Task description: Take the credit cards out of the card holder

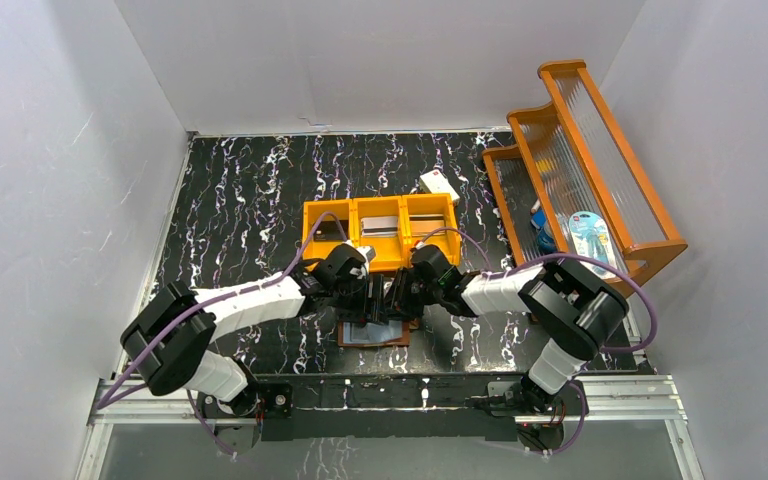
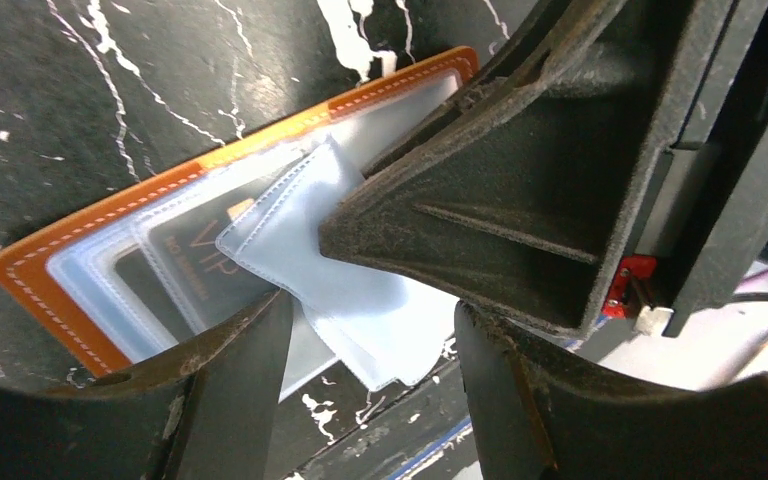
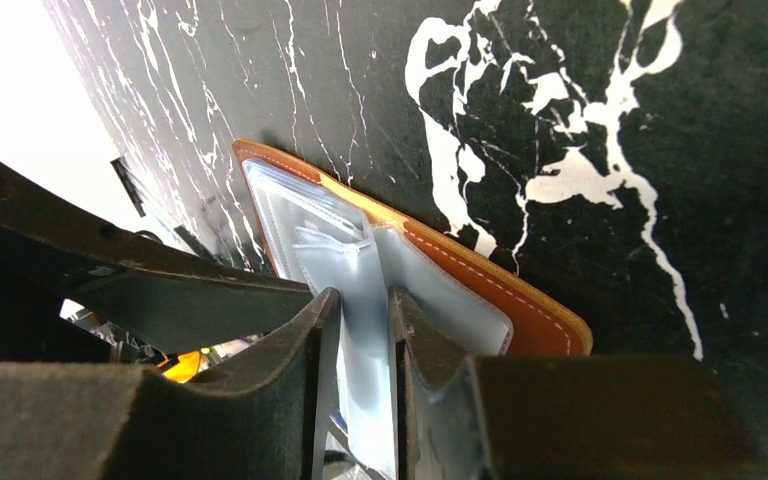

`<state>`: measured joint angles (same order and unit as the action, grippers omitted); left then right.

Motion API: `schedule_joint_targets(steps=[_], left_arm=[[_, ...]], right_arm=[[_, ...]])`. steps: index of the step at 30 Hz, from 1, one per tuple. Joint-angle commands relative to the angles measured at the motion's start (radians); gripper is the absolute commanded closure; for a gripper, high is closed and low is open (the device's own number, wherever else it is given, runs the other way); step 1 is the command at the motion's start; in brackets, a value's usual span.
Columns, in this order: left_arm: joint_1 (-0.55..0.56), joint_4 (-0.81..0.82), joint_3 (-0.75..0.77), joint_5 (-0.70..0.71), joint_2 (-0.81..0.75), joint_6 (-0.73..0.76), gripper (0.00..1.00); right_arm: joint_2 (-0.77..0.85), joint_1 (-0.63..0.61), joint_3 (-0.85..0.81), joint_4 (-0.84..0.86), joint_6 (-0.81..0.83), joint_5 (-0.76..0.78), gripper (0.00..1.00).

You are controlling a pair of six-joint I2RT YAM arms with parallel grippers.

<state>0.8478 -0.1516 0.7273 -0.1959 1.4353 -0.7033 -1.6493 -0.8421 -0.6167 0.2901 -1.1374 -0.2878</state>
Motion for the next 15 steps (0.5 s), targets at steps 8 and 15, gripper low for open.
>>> schedule_joint_targets(steps=[8,15], left_arm=[[-0.003,0.149,-0.046,-0.106,-0.043,-0.093,0.41],[-0.003,0.175,-0.036,-0.133,-0.027,-0.098,0.40]], right_arm=[[0.081,-0.012,0.031,-0.208,0.016,0.046,0.54],[0.160,0.000,0.038,-0.260,0.011,0.082,0.49]])
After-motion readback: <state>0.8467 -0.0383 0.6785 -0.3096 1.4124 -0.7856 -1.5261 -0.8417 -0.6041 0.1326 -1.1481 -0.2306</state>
